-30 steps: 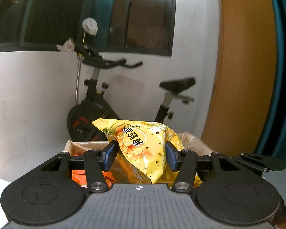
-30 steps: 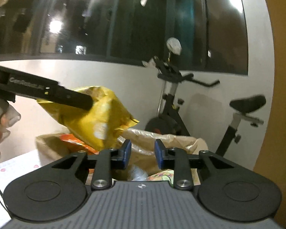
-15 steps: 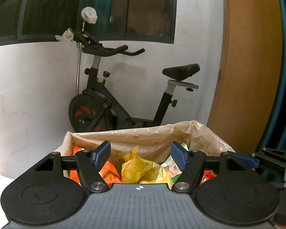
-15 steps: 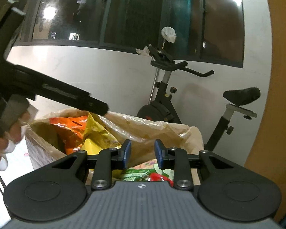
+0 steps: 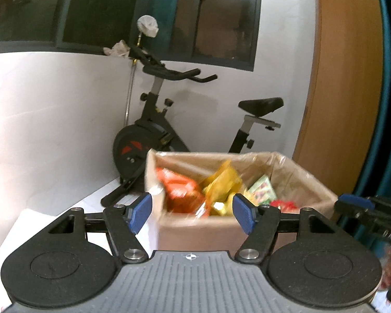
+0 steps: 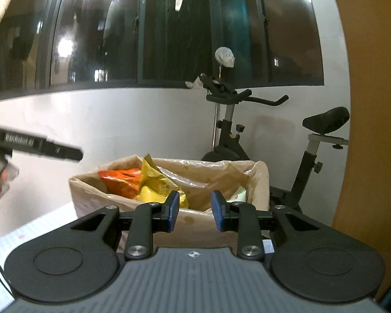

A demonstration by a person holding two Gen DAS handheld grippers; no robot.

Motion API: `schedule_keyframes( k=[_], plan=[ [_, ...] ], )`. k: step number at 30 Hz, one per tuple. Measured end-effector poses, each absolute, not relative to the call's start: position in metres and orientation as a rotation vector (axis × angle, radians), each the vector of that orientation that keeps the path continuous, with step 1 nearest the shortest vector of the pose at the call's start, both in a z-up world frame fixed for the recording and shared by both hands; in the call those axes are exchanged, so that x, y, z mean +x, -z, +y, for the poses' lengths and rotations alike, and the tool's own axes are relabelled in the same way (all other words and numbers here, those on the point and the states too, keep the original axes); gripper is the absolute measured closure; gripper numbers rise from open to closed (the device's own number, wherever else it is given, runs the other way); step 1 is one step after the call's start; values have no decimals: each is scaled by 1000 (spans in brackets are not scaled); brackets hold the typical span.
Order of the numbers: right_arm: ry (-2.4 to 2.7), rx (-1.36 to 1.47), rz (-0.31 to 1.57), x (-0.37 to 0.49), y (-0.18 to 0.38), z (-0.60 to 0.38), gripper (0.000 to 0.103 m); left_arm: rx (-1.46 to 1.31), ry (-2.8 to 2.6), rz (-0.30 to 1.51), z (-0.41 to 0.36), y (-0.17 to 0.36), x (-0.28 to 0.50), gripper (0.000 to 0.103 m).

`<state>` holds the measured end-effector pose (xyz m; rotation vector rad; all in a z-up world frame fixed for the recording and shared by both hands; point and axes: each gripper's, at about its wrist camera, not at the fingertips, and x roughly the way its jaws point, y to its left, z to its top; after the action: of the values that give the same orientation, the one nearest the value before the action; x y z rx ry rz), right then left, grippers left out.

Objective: Organize snacks
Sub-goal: 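Move both tools back down to the small snack packs beside the box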

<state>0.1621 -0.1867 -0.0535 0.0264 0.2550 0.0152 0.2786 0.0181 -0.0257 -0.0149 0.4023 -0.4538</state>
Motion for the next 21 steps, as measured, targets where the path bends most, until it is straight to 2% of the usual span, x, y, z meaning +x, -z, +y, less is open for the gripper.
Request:
schedule_keyframes(
  k=[9,11,21],
  plan=[
    [-40,19,298,133,82,-177,73,-66,420,521,44,80,247,40],
    [-35,21,338,133,95,-176,73,-79,415,561,44,94,244,43],
    [-10,-5,600,151,181,-188,71,-88,403,665,45,141,233,47]
  ],
)
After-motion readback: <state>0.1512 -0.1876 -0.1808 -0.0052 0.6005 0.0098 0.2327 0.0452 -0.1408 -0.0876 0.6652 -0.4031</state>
